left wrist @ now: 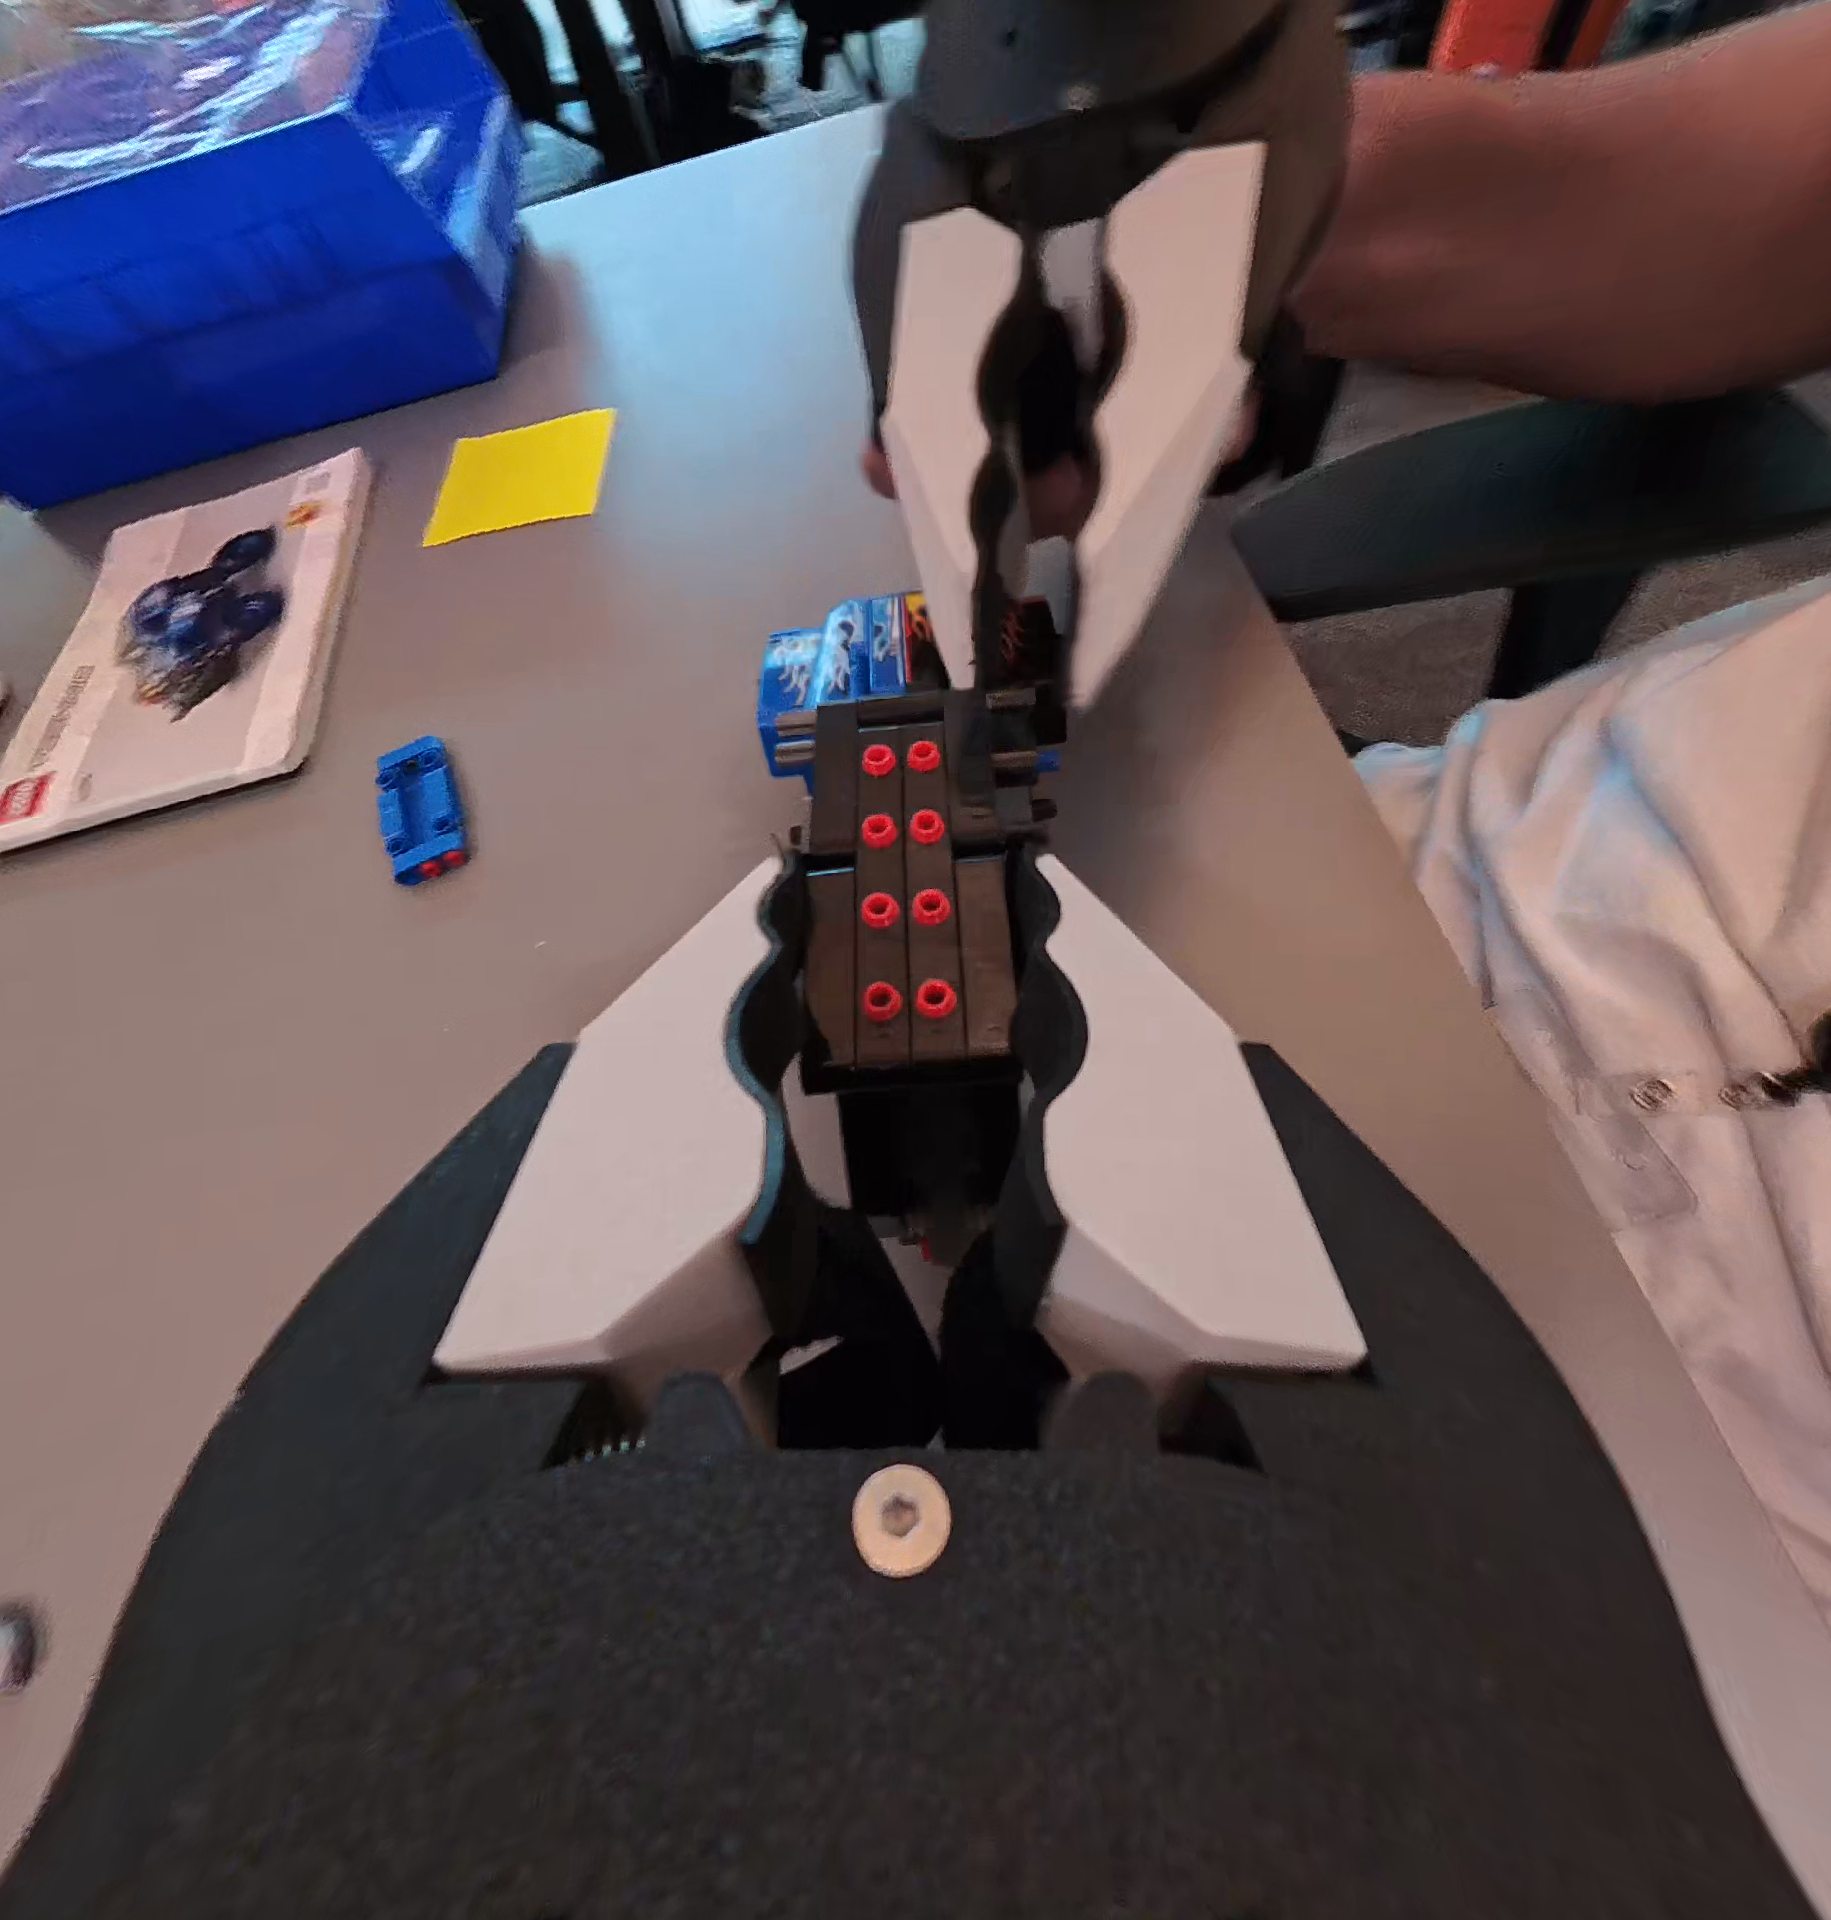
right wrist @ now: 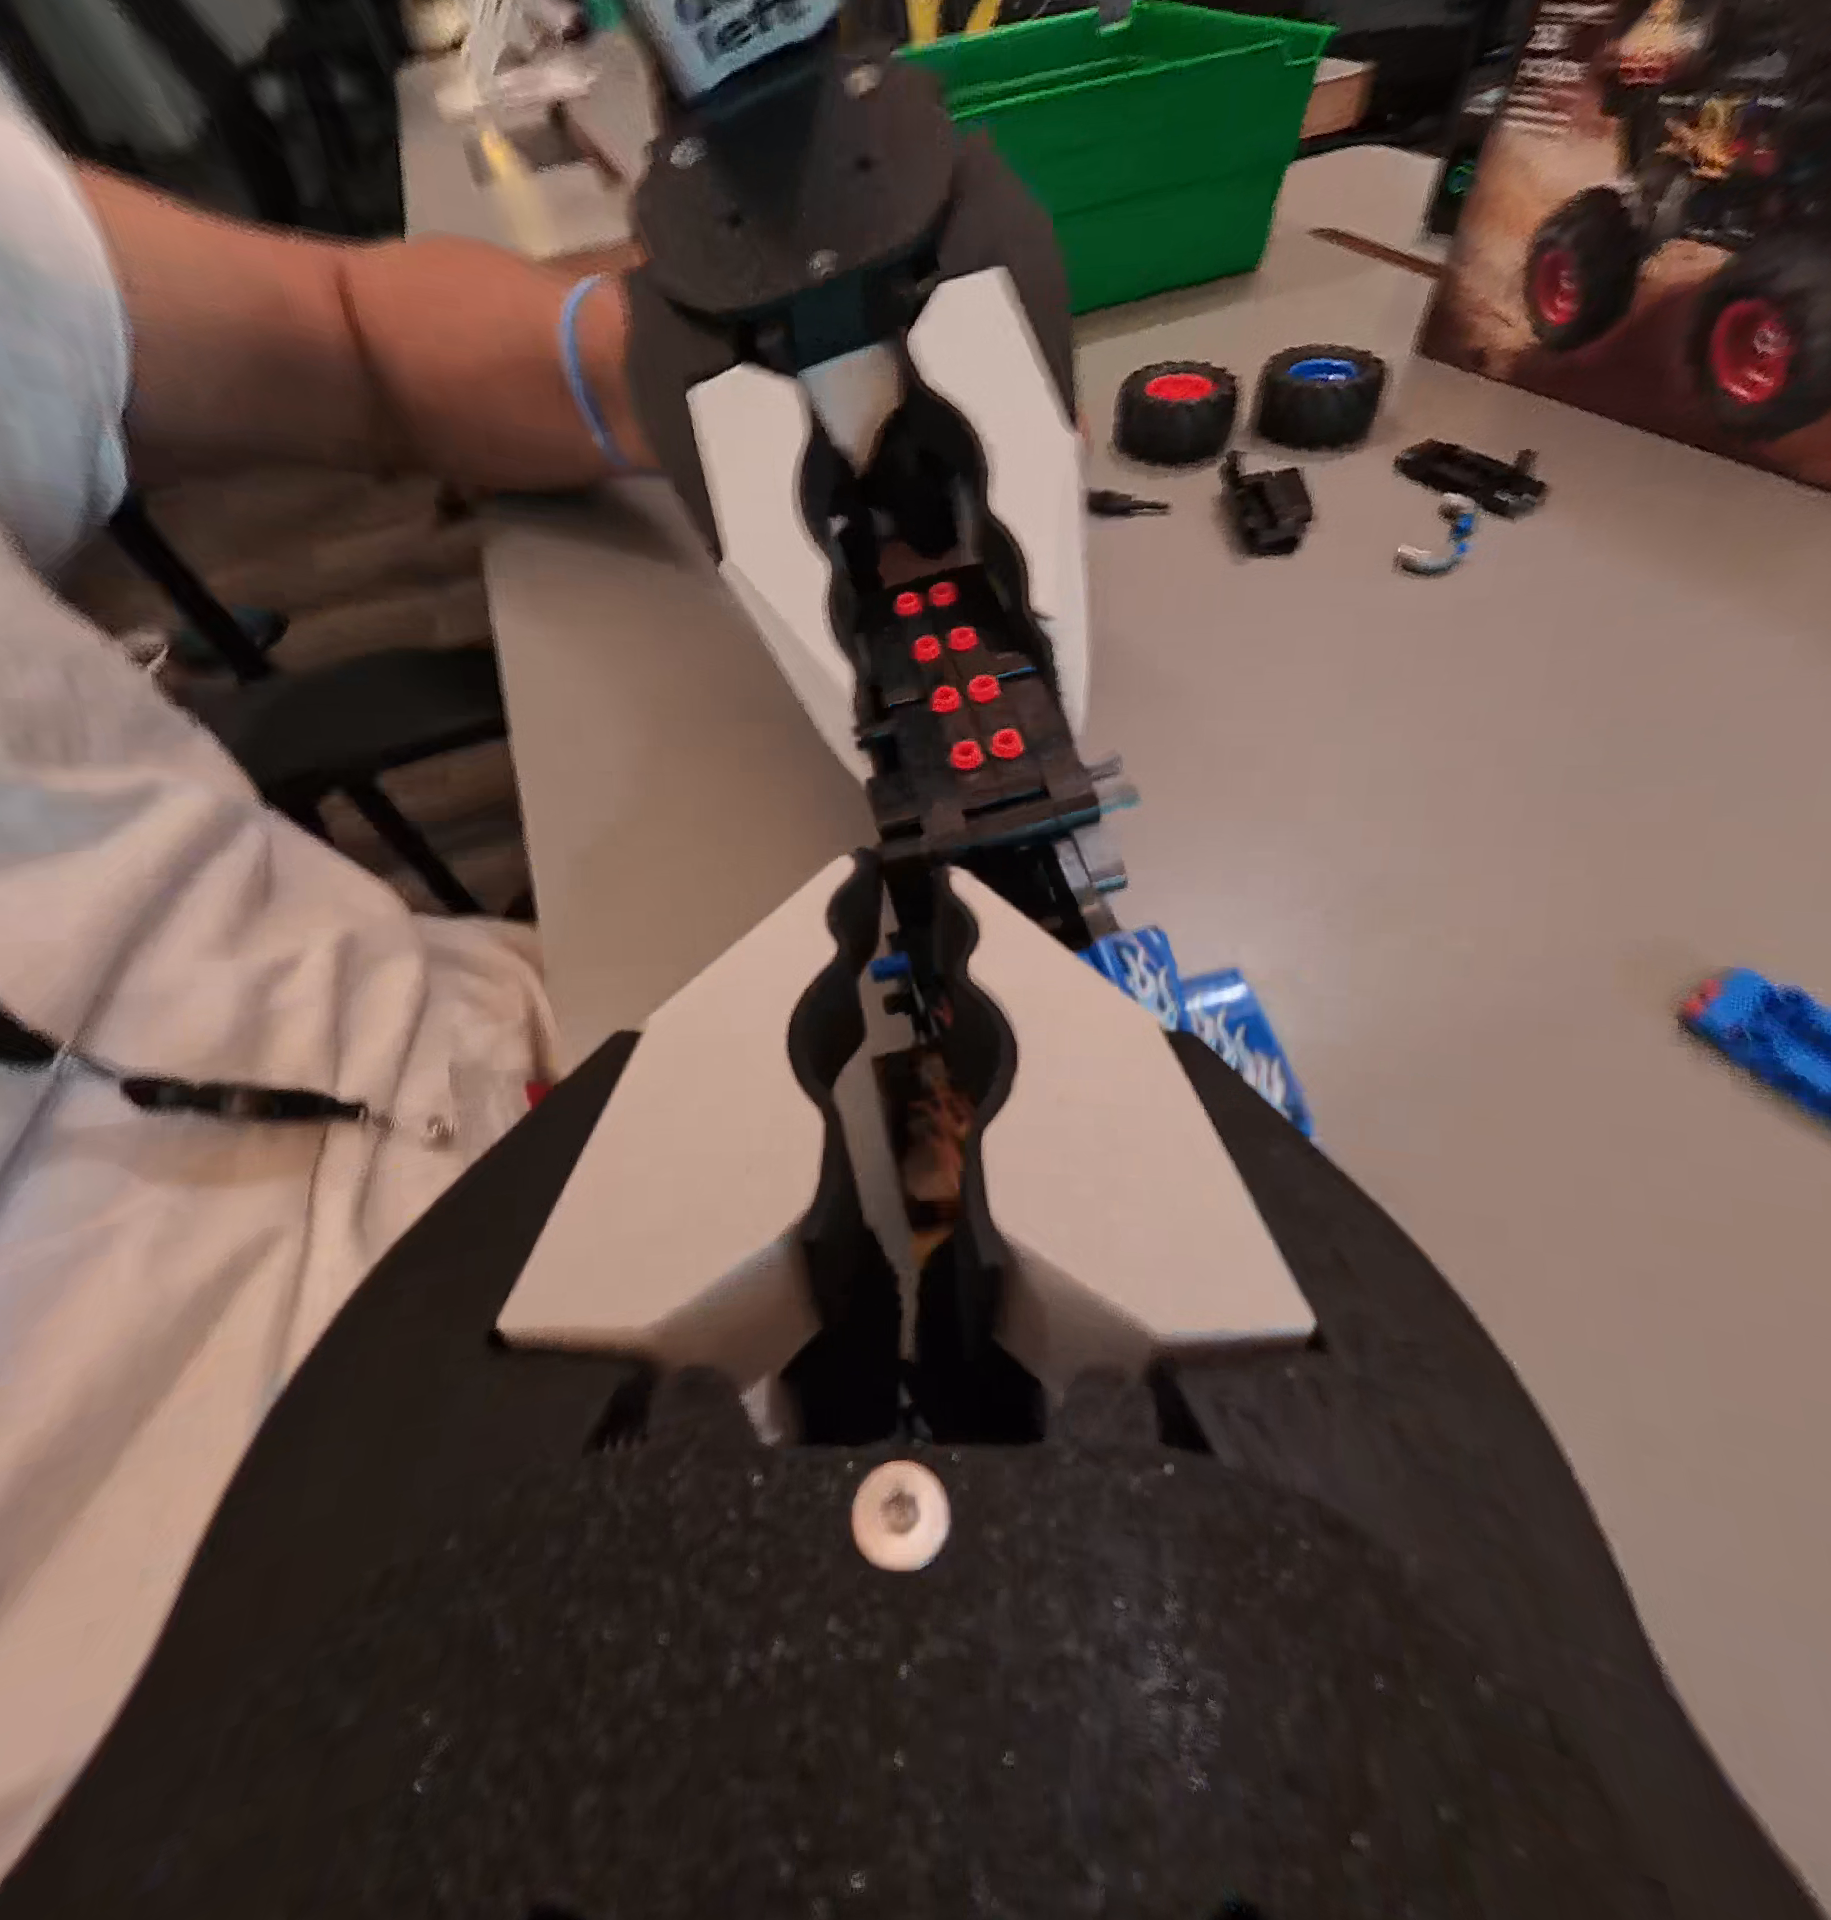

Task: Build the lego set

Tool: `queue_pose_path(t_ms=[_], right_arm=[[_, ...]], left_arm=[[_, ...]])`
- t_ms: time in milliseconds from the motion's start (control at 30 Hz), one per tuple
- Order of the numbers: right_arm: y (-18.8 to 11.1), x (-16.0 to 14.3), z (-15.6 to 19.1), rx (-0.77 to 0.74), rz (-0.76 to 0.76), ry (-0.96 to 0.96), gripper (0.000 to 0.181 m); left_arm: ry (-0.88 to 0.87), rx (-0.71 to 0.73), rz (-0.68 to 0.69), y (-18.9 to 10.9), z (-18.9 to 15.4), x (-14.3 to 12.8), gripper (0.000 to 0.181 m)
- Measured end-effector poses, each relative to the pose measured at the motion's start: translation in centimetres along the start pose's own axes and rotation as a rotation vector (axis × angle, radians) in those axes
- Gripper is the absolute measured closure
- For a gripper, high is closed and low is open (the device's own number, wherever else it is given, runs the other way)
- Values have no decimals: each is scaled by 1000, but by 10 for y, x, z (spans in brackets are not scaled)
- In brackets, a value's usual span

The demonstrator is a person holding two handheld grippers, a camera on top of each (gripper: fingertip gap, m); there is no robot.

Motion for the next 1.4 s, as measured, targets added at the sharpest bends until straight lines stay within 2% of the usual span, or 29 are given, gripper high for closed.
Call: queue_pose_path(t_ms=[100, 233, 367, 433, 533, 767, 833, 933, 1033, 1133, 1233, 1400], right_arm=[[2, 1, -3, -3, 50, -36, 171], [1, 0, -4, 37, 44, -8, 171], [1, -7, 2, -56, 166, -143, 152], [3, -8, 5, -66, 159, -158, 149], [1, -7, 2, 10, 101, -76, 152], [0, -4, -10, 86, 61, 17, 175], [0, -4, -11, 104, 69, 19, 175], [0, -2, -3, 214, 42, 52, 174], [1, -3, -9, 143, 54, 5, 172], [0, -2, -10, 156, 50, 22, 172], [-2, -1, -13, 200, 5, 125, 173], [-4, 4, -11, 138, 34, 70, 173]], left_arm=[[-26, 0, 4, 0, 0, 0, 145], [-26, 13, 6, 2, 1, 0, 145], [-58, 13, -7, 3, 3, 0, 145], [-51, 9, -10, 3, 3, 0, 145], [-53, 0, -22, 3, 3, 0, 144], [-45, -4, -27, 3, 4, 0, 145], [-46, -9, -28, 3, 4, 0, 145], [-53, -57, -41, 3, 1, 0, 144], [-81, -30, -48, 3, 5, -2, 144], [-80, -27, -41, 3, 5, -1, 145], [-100, -42, -71, 3, 7, -2, 145], [-110, -56, -122, 3, 9, -3, 144]])
Point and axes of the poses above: each gripper's, where its closed fingertips meet, y out along the fingers, x out of its top, z = x × y across the jaws, the point moved 5 cm from there along -y, back along the fingers, and after that the axes turned 1 degree about y, right-handed, at the moved point
